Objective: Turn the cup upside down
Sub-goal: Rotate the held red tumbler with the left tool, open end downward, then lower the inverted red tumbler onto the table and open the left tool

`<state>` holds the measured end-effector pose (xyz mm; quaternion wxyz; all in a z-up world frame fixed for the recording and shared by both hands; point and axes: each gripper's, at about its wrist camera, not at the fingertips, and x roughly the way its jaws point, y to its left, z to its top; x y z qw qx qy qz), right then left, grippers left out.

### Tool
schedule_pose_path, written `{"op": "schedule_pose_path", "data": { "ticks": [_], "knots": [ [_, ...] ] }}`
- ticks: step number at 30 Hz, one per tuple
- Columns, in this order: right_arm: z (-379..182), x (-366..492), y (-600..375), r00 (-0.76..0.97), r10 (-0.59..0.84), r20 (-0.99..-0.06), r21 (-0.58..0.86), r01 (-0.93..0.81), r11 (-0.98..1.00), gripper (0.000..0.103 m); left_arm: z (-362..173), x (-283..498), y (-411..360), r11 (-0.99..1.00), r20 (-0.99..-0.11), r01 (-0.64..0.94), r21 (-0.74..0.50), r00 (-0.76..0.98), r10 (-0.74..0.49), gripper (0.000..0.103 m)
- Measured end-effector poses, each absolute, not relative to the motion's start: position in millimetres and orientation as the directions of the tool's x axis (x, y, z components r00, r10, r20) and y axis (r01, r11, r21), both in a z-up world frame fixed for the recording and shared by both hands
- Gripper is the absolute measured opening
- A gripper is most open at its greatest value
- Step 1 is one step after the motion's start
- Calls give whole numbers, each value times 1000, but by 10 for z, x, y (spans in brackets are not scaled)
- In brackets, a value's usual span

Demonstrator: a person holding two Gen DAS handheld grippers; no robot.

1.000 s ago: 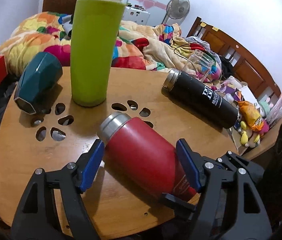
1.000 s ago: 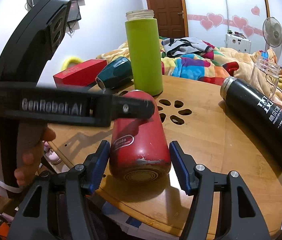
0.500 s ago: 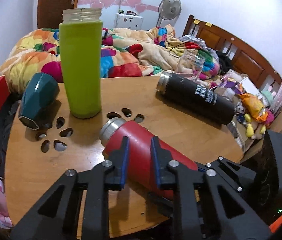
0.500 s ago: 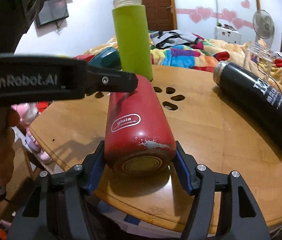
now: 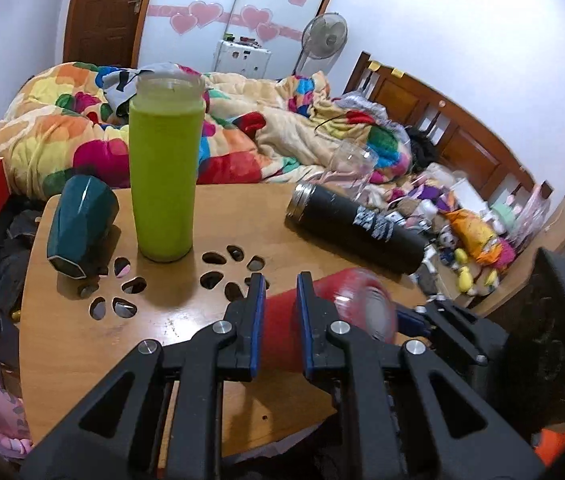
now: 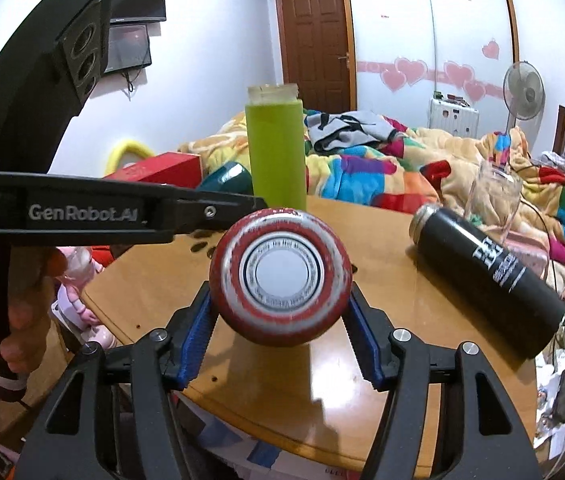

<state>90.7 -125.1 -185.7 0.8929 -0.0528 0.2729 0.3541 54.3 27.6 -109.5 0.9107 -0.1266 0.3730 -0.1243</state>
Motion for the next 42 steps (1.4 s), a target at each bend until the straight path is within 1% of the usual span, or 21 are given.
{"op": "schedule_pose_path", "data": {
  "ticks": [5, 7, 10, 13, 17, 24, 28, 34, 37, 38, 39, 41, 42],
  "knots": [
    [-1784, 983, -1192, 593, 608, -528, 94, -671, 736, 58, -842, 429, 346, 902, -580, 205, -380, 706, -406, 15],
    [-1789, 987, -1163, 595, 609, -525, 82, -677, 732, 57, -832, 426, 307, 911, -591, 213, -353, 704, -394, 15],
    [-1779, 984, -1123, 600, 604, -525, 67, -678, 732, 57, -915, 467, 211, 928, -639, 208, -308, 678, -364, 15],
    [-1774, 981, -1122, 603, 599, -526, 62, -676, 734, 57, -958, 426, 128, 941, -652, 213, -261, 680, -335, 15],
    [-1779, 921, -1193, 597, 602, -529, 70, -677, 733, 58, -984, 370, 99, 937, -650, 223, -270, 676, -348, 15],
    [-1782, 849, -1188, 594, 583, -554, 38, -682, 730, 58, -991, 248, 68, 949, -656, 205, -238, 687, -313, 15],
    [-1748, 828, -1233, 591, 579, -561, 49, -674, 737, 58, -960, 258, 82, 949, -661, 195, -249, 682, -313, 15],
    [-1577, 794, -1458, 608, 567, -555, 79, -640, 764, 58, -704, 205, 138, 957, -611, 163, -239, 741, -279, 15],
    [-1413, 786, -1606, 624, 561, -544, 103, -614, 783, 59, -499, 118, 170, 969, -574, 128, -210, 786, -228, 15],
    [-1366, 778, -1638, 628, 559, -542, 108, -607, 787, 61, -435, 90, 168, 974, -563, 115, -197, 800, -209, 15],
    [-1296, 777, -1691, 635, 555, -537, 118, -596, 794, 64, -344, 52, 168, 979, -547, 99, -180, 817, -183, 17],
    [-1143, 763, -1791, 655, 548, -520, 131, -573, 809, 68, -204, -31, 169, 984, -520, 78, -161, 841, -152, 24],
    [-1078, 757, -1824, 663, 546, -512, 136, -565, 814, 70, -159, -52, 175, 985, -511, 72, -157, 848, -143, 33]
  ]
}}
